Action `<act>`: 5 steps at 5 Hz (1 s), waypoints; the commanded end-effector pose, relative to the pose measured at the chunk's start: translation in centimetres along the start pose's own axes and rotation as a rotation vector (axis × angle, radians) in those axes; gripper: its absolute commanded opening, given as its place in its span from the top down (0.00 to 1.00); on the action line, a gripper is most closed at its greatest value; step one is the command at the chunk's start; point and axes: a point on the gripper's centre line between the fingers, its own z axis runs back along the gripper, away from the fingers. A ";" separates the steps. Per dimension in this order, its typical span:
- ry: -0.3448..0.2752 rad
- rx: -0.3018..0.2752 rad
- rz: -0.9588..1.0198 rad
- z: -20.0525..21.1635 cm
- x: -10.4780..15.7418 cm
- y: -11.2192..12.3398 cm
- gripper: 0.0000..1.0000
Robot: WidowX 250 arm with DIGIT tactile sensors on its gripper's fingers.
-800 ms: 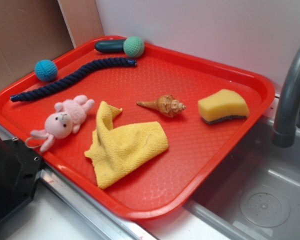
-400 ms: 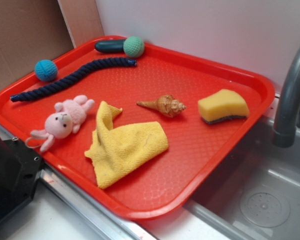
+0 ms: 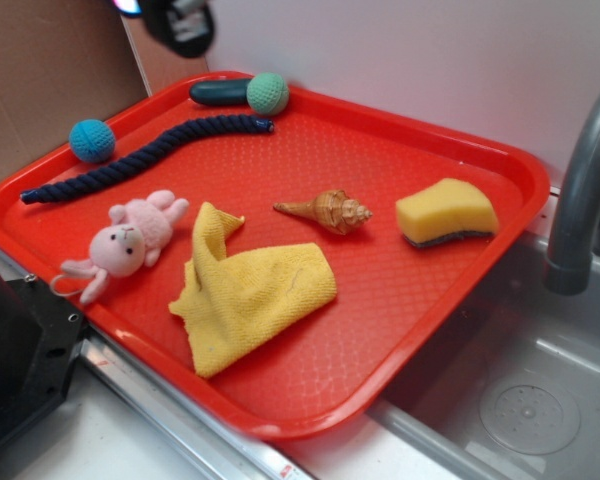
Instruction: Grab the green sponge.
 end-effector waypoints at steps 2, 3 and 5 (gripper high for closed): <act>-0.093 -0.065 -0.124 -8.3 6.8 -3.1 0.00; -0.088 -0.100 -0.170 -11.1 8.5 -2.8 0.00; -0.107 -0.179 -0.295 -13.7 10.7 -4.4 0.00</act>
